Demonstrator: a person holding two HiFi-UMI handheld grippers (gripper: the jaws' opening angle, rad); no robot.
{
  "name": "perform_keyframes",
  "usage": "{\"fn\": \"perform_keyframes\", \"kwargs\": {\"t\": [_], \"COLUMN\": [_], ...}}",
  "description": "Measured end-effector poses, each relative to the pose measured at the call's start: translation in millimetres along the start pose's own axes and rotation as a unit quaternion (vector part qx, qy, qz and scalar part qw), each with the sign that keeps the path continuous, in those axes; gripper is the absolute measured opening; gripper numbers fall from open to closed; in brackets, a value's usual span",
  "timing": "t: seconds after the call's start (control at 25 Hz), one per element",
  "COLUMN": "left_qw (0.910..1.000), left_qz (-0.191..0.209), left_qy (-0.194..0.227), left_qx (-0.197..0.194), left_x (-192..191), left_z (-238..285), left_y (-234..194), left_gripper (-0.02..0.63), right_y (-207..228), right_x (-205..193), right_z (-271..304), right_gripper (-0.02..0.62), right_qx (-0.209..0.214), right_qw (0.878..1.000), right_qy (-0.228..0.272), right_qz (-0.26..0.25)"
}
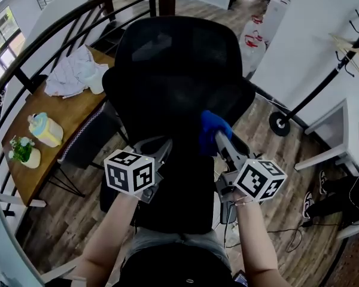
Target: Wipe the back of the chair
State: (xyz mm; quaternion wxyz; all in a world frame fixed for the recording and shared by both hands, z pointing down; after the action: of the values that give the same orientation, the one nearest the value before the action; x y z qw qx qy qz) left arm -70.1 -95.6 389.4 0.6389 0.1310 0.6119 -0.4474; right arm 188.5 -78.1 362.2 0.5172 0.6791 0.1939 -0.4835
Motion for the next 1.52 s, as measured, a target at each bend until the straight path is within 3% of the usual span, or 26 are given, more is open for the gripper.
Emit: {"fn": "perform_keyframes", "kwargs": {"t": [0.2,0.52,0.76,1.12,1.52], "left_qw": [0.9993,0.9922,0.9919,0.9962,0.9973], "left_qz": [0.008,0.030,0.054,0.034,0.008], "left_qy": [0.036,0.120,0.114,0.080,0.073], "left_qx": [0.002,-0.015,-0.013,-0.003,0.011], "left_x": [17,33,29,9,0], "left_z": [-21,-51,-60,-65,-70], "left_y": [7,18,29,31,27], "left_gripper": [0.032,0.032,0.032,0.032,0.032], "right_y": [-28,-54,-63,-65,-72], "right_x": [5,-1,-11,-32,-37], "right_z": [-6,-11,-16,-20,-19], "right_gripper": [0.106,0.106,0.106,0.106,0.103], "right_qx": [0.023,0.056,0.071,0.073,0.086], "right_qw": [0.999,0.998,0.997,0.997,0.996], "right_qy": [0.012,0.018,0.019,-0.006,-0.012], "right_qz": [-0.035,-0.030,-0.016,-0.002,-0.003]}}
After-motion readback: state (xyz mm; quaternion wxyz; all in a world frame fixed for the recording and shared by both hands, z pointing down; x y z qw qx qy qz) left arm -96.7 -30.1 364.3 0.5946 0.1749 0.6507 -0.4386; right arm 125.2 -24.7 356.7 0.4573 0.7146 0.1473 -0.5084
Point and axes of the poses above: the fingertips, and each gripper's own axes: z forward along the fingers, y to its right, x out of its top, the point moved 10 cm from there along -z, backward along the fingers, and after that the axes turned 9 degrees about y, right-handed, at the moved point
